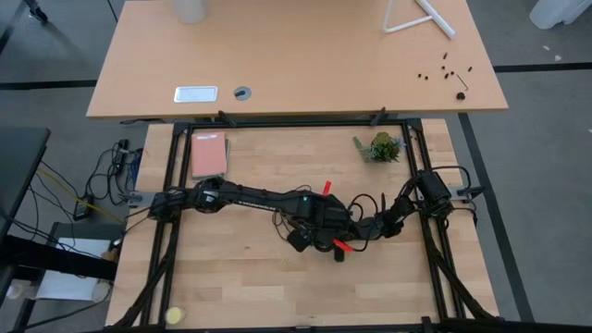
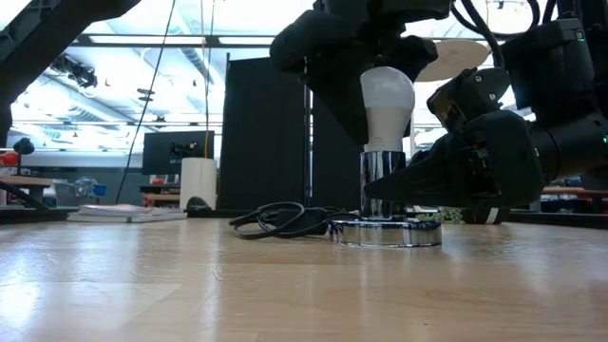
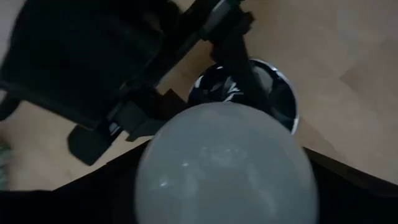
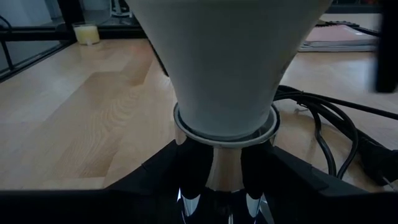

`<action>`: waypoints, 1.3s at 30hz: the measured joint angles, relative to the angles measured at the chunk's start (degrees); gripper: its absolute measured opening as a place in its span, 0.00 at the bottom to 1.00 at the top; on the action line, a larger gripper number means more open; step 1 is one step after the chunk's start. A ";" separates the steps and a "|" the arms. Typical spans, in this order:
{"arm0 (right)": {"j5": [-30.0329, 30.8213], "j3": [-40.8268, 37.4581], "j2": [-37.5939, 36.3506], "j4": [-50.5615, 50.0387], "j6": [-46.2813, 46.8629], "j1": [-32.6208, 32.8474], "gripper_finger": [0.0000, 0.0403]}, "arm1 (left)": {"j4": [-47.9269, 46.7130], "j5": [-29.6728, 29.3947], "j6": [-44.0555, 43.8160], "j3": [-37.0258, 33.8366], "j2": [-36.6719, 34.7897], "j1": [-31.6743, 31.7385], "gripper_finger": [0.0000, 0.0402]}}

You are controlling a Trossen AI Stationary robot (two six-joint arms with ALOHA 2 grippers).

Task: Screw lightbulb
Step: Remove the lightbulb from the lamp

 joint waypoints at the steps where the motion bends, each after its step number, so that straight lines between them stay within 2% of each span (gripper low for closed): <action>1: 0.00 0.00 0.00 0.02 0.01 0.00 0.49 | 0.27 -0.88 0.04 0.00 0.00 0.00 0.83; 13: 0.02 0.00 0.00 0.02 -0.02 0.00 0.49 | 1.00 -2.71 -4.95 0.00 0.00 -0.07 0.83; 22: 0.02 0.00 0.00 0.00 -0.16 0.00 0.49 | 0.55 4.62 -4.89 0.68 0.00 0.00 0.83; 31: 0.02 0.00 0.00 0.00 -0.13 0.02 0.49 | 0.84 7.56 -4.68 1.09 0.00 0.57 0.83; 39: 0.02 0.00 0.00 0.00 0.07 0.02 0.49 | 0.14 4.94 -1.92 1.11 0.00 0.50 0.83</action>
